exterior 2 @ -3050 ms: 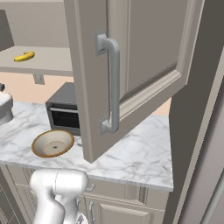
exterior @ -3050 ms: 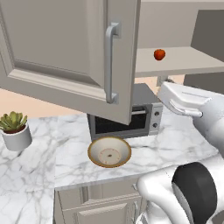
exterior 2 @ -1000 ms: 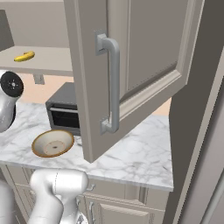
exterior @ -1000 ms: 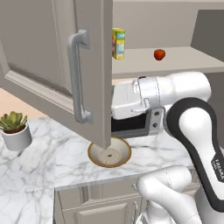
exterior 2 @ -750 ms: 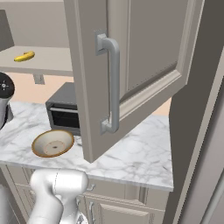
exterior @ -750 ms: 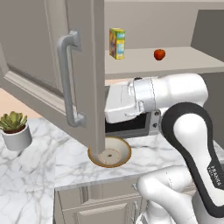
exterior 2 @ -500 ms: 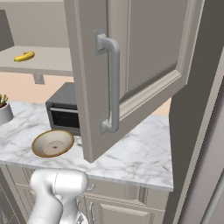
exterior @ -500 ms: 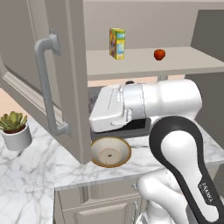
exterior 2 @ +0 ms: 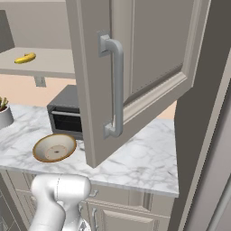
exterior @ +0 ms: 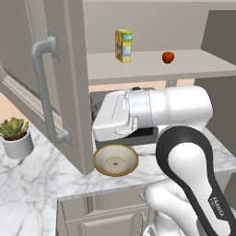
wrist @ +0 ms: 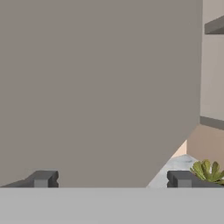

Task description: Open the cabinet. Pick the banana and apple from the cabinet and place them into the bowl. Then close the cabinet.

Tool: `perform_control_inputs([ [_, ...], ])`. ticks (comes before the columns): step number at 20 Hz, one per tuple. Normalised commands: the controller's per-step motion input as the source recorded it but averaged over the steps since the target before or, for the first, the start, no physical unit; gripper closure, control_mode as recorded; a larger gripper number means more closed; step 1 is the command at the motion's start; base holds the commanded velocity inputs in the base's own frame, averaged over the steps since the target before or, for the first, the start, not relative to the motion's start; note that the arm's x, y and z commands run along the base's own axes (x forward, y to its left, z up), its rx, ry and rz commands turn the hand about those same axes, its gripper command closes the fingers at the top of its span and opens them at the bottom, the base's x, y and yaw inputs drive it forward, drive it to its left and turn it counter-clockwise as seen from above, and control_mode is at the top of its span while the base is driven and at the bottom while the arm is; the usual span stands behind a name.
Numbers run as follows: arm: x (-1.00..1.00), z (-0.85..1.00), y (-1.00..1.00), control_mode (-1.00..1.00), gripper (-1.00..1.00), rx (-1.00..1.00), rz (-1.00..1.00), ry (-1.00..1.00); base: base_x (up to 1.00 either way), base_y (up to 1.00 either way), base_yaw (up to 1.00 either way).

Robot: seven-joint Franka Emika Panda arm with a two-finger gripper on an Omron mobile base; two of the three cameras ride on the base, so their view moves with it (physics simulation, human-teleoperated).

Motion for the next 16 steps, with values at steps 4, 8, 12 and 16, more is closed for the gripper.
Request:
perform_control_inputs([
  [4,-0.13,0.14,0.00,-1.00,-1.00,0.00,-0.05,0.03,0.00,0.00,0.00],
  [8,-0.29,0.38,-0.21,-1.00,-1.00,0.00,-0.27,0.01,0.00,0.00,0.00],
  [12,-0.23,0.22,-0.46,-1.00,-1.00,0.00,-0.35,0.05,0.00,0.00,0.00],
  [16,-0.07,0.07,-0.92,-1.00,-1.00,0.00,-0.21,0.05,0.00,0.00,0.00],
])
